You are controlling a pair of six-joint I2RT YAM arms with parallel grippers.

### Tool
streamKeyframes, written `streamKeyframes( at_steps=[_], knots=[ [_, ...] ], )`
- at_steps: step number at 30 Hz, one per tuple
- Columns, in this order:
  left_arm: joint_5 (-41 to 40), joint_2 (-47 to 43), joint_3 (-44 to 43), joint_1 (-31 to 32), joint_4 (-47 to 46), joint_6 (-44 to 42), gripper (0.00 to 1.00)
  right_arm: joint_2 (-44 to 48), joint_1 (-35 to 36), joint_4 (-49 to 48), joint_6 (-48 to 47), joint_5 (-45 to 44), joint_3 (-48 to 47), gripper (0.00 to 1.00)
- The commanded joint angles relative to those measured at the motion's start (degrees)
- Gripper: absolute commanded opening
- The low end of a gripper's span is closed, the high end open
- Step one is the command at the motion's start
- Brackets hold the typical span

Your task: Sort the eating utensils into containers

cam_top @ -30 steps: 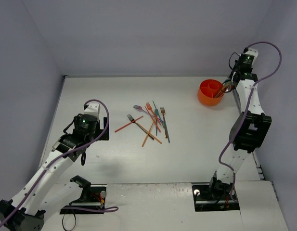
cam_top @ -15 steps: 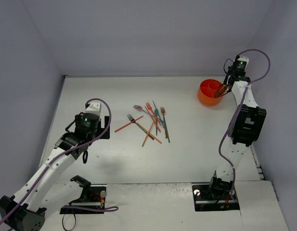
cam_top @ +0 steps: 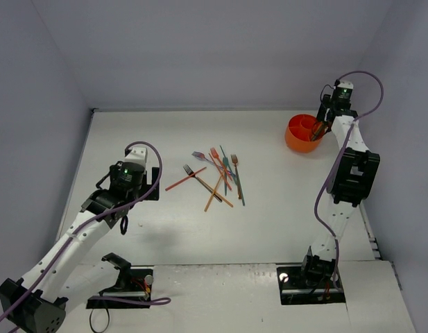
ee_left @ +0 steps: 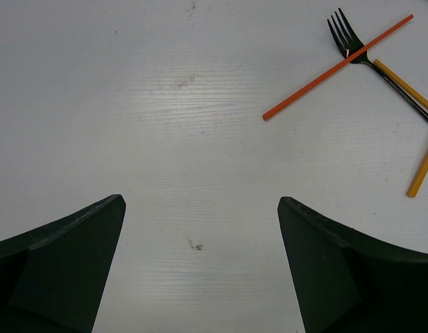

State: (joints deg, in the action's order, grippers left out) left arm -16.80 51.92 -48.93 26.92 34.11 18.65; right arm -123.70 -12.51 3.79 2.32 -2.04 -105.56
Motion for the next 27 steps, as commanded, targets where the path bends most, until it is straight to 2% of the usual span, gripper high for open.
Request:
streamKeyframes(
  at_steps=[1,4,11,16,23,27],
  knots=[
    [-0.2,0.5,-1.1,-0.4,-3.2,-0.5,0.91,2.7,1.0,-2.5,-1.8,0.8,-4.4,0.48],
    [-0.2,0.3,-1.1,-0.4,-3.3,-0.5,0.91,4.9,1.5,-2.5,-1.8,0.7,-4.9,0.56],
    [0.9,-0.1,-1.1,-0.4,-3.5,-0.5,0.91,13.1,3.1,-2.4,-3.2,1.4,-3.4,0.64],
    [3.5,0.0,-1.1,-0.4,-3.8,0.3,0.91,22.3,5.2,-2.3,-2.6,1.5,0.8,0.7],
    [7.8,3.1,-3.7,-0.4,-2.7,4.3,0.91,34.9,12.3,-1.4,1.8,6.8,13.2,0.69],
    [7.9,5.2,-5.6,-0.4,-1.4,4.7,0.91,37.2,20.6,0.2,2.4,11.5,20.8,0.67]
  ],
)
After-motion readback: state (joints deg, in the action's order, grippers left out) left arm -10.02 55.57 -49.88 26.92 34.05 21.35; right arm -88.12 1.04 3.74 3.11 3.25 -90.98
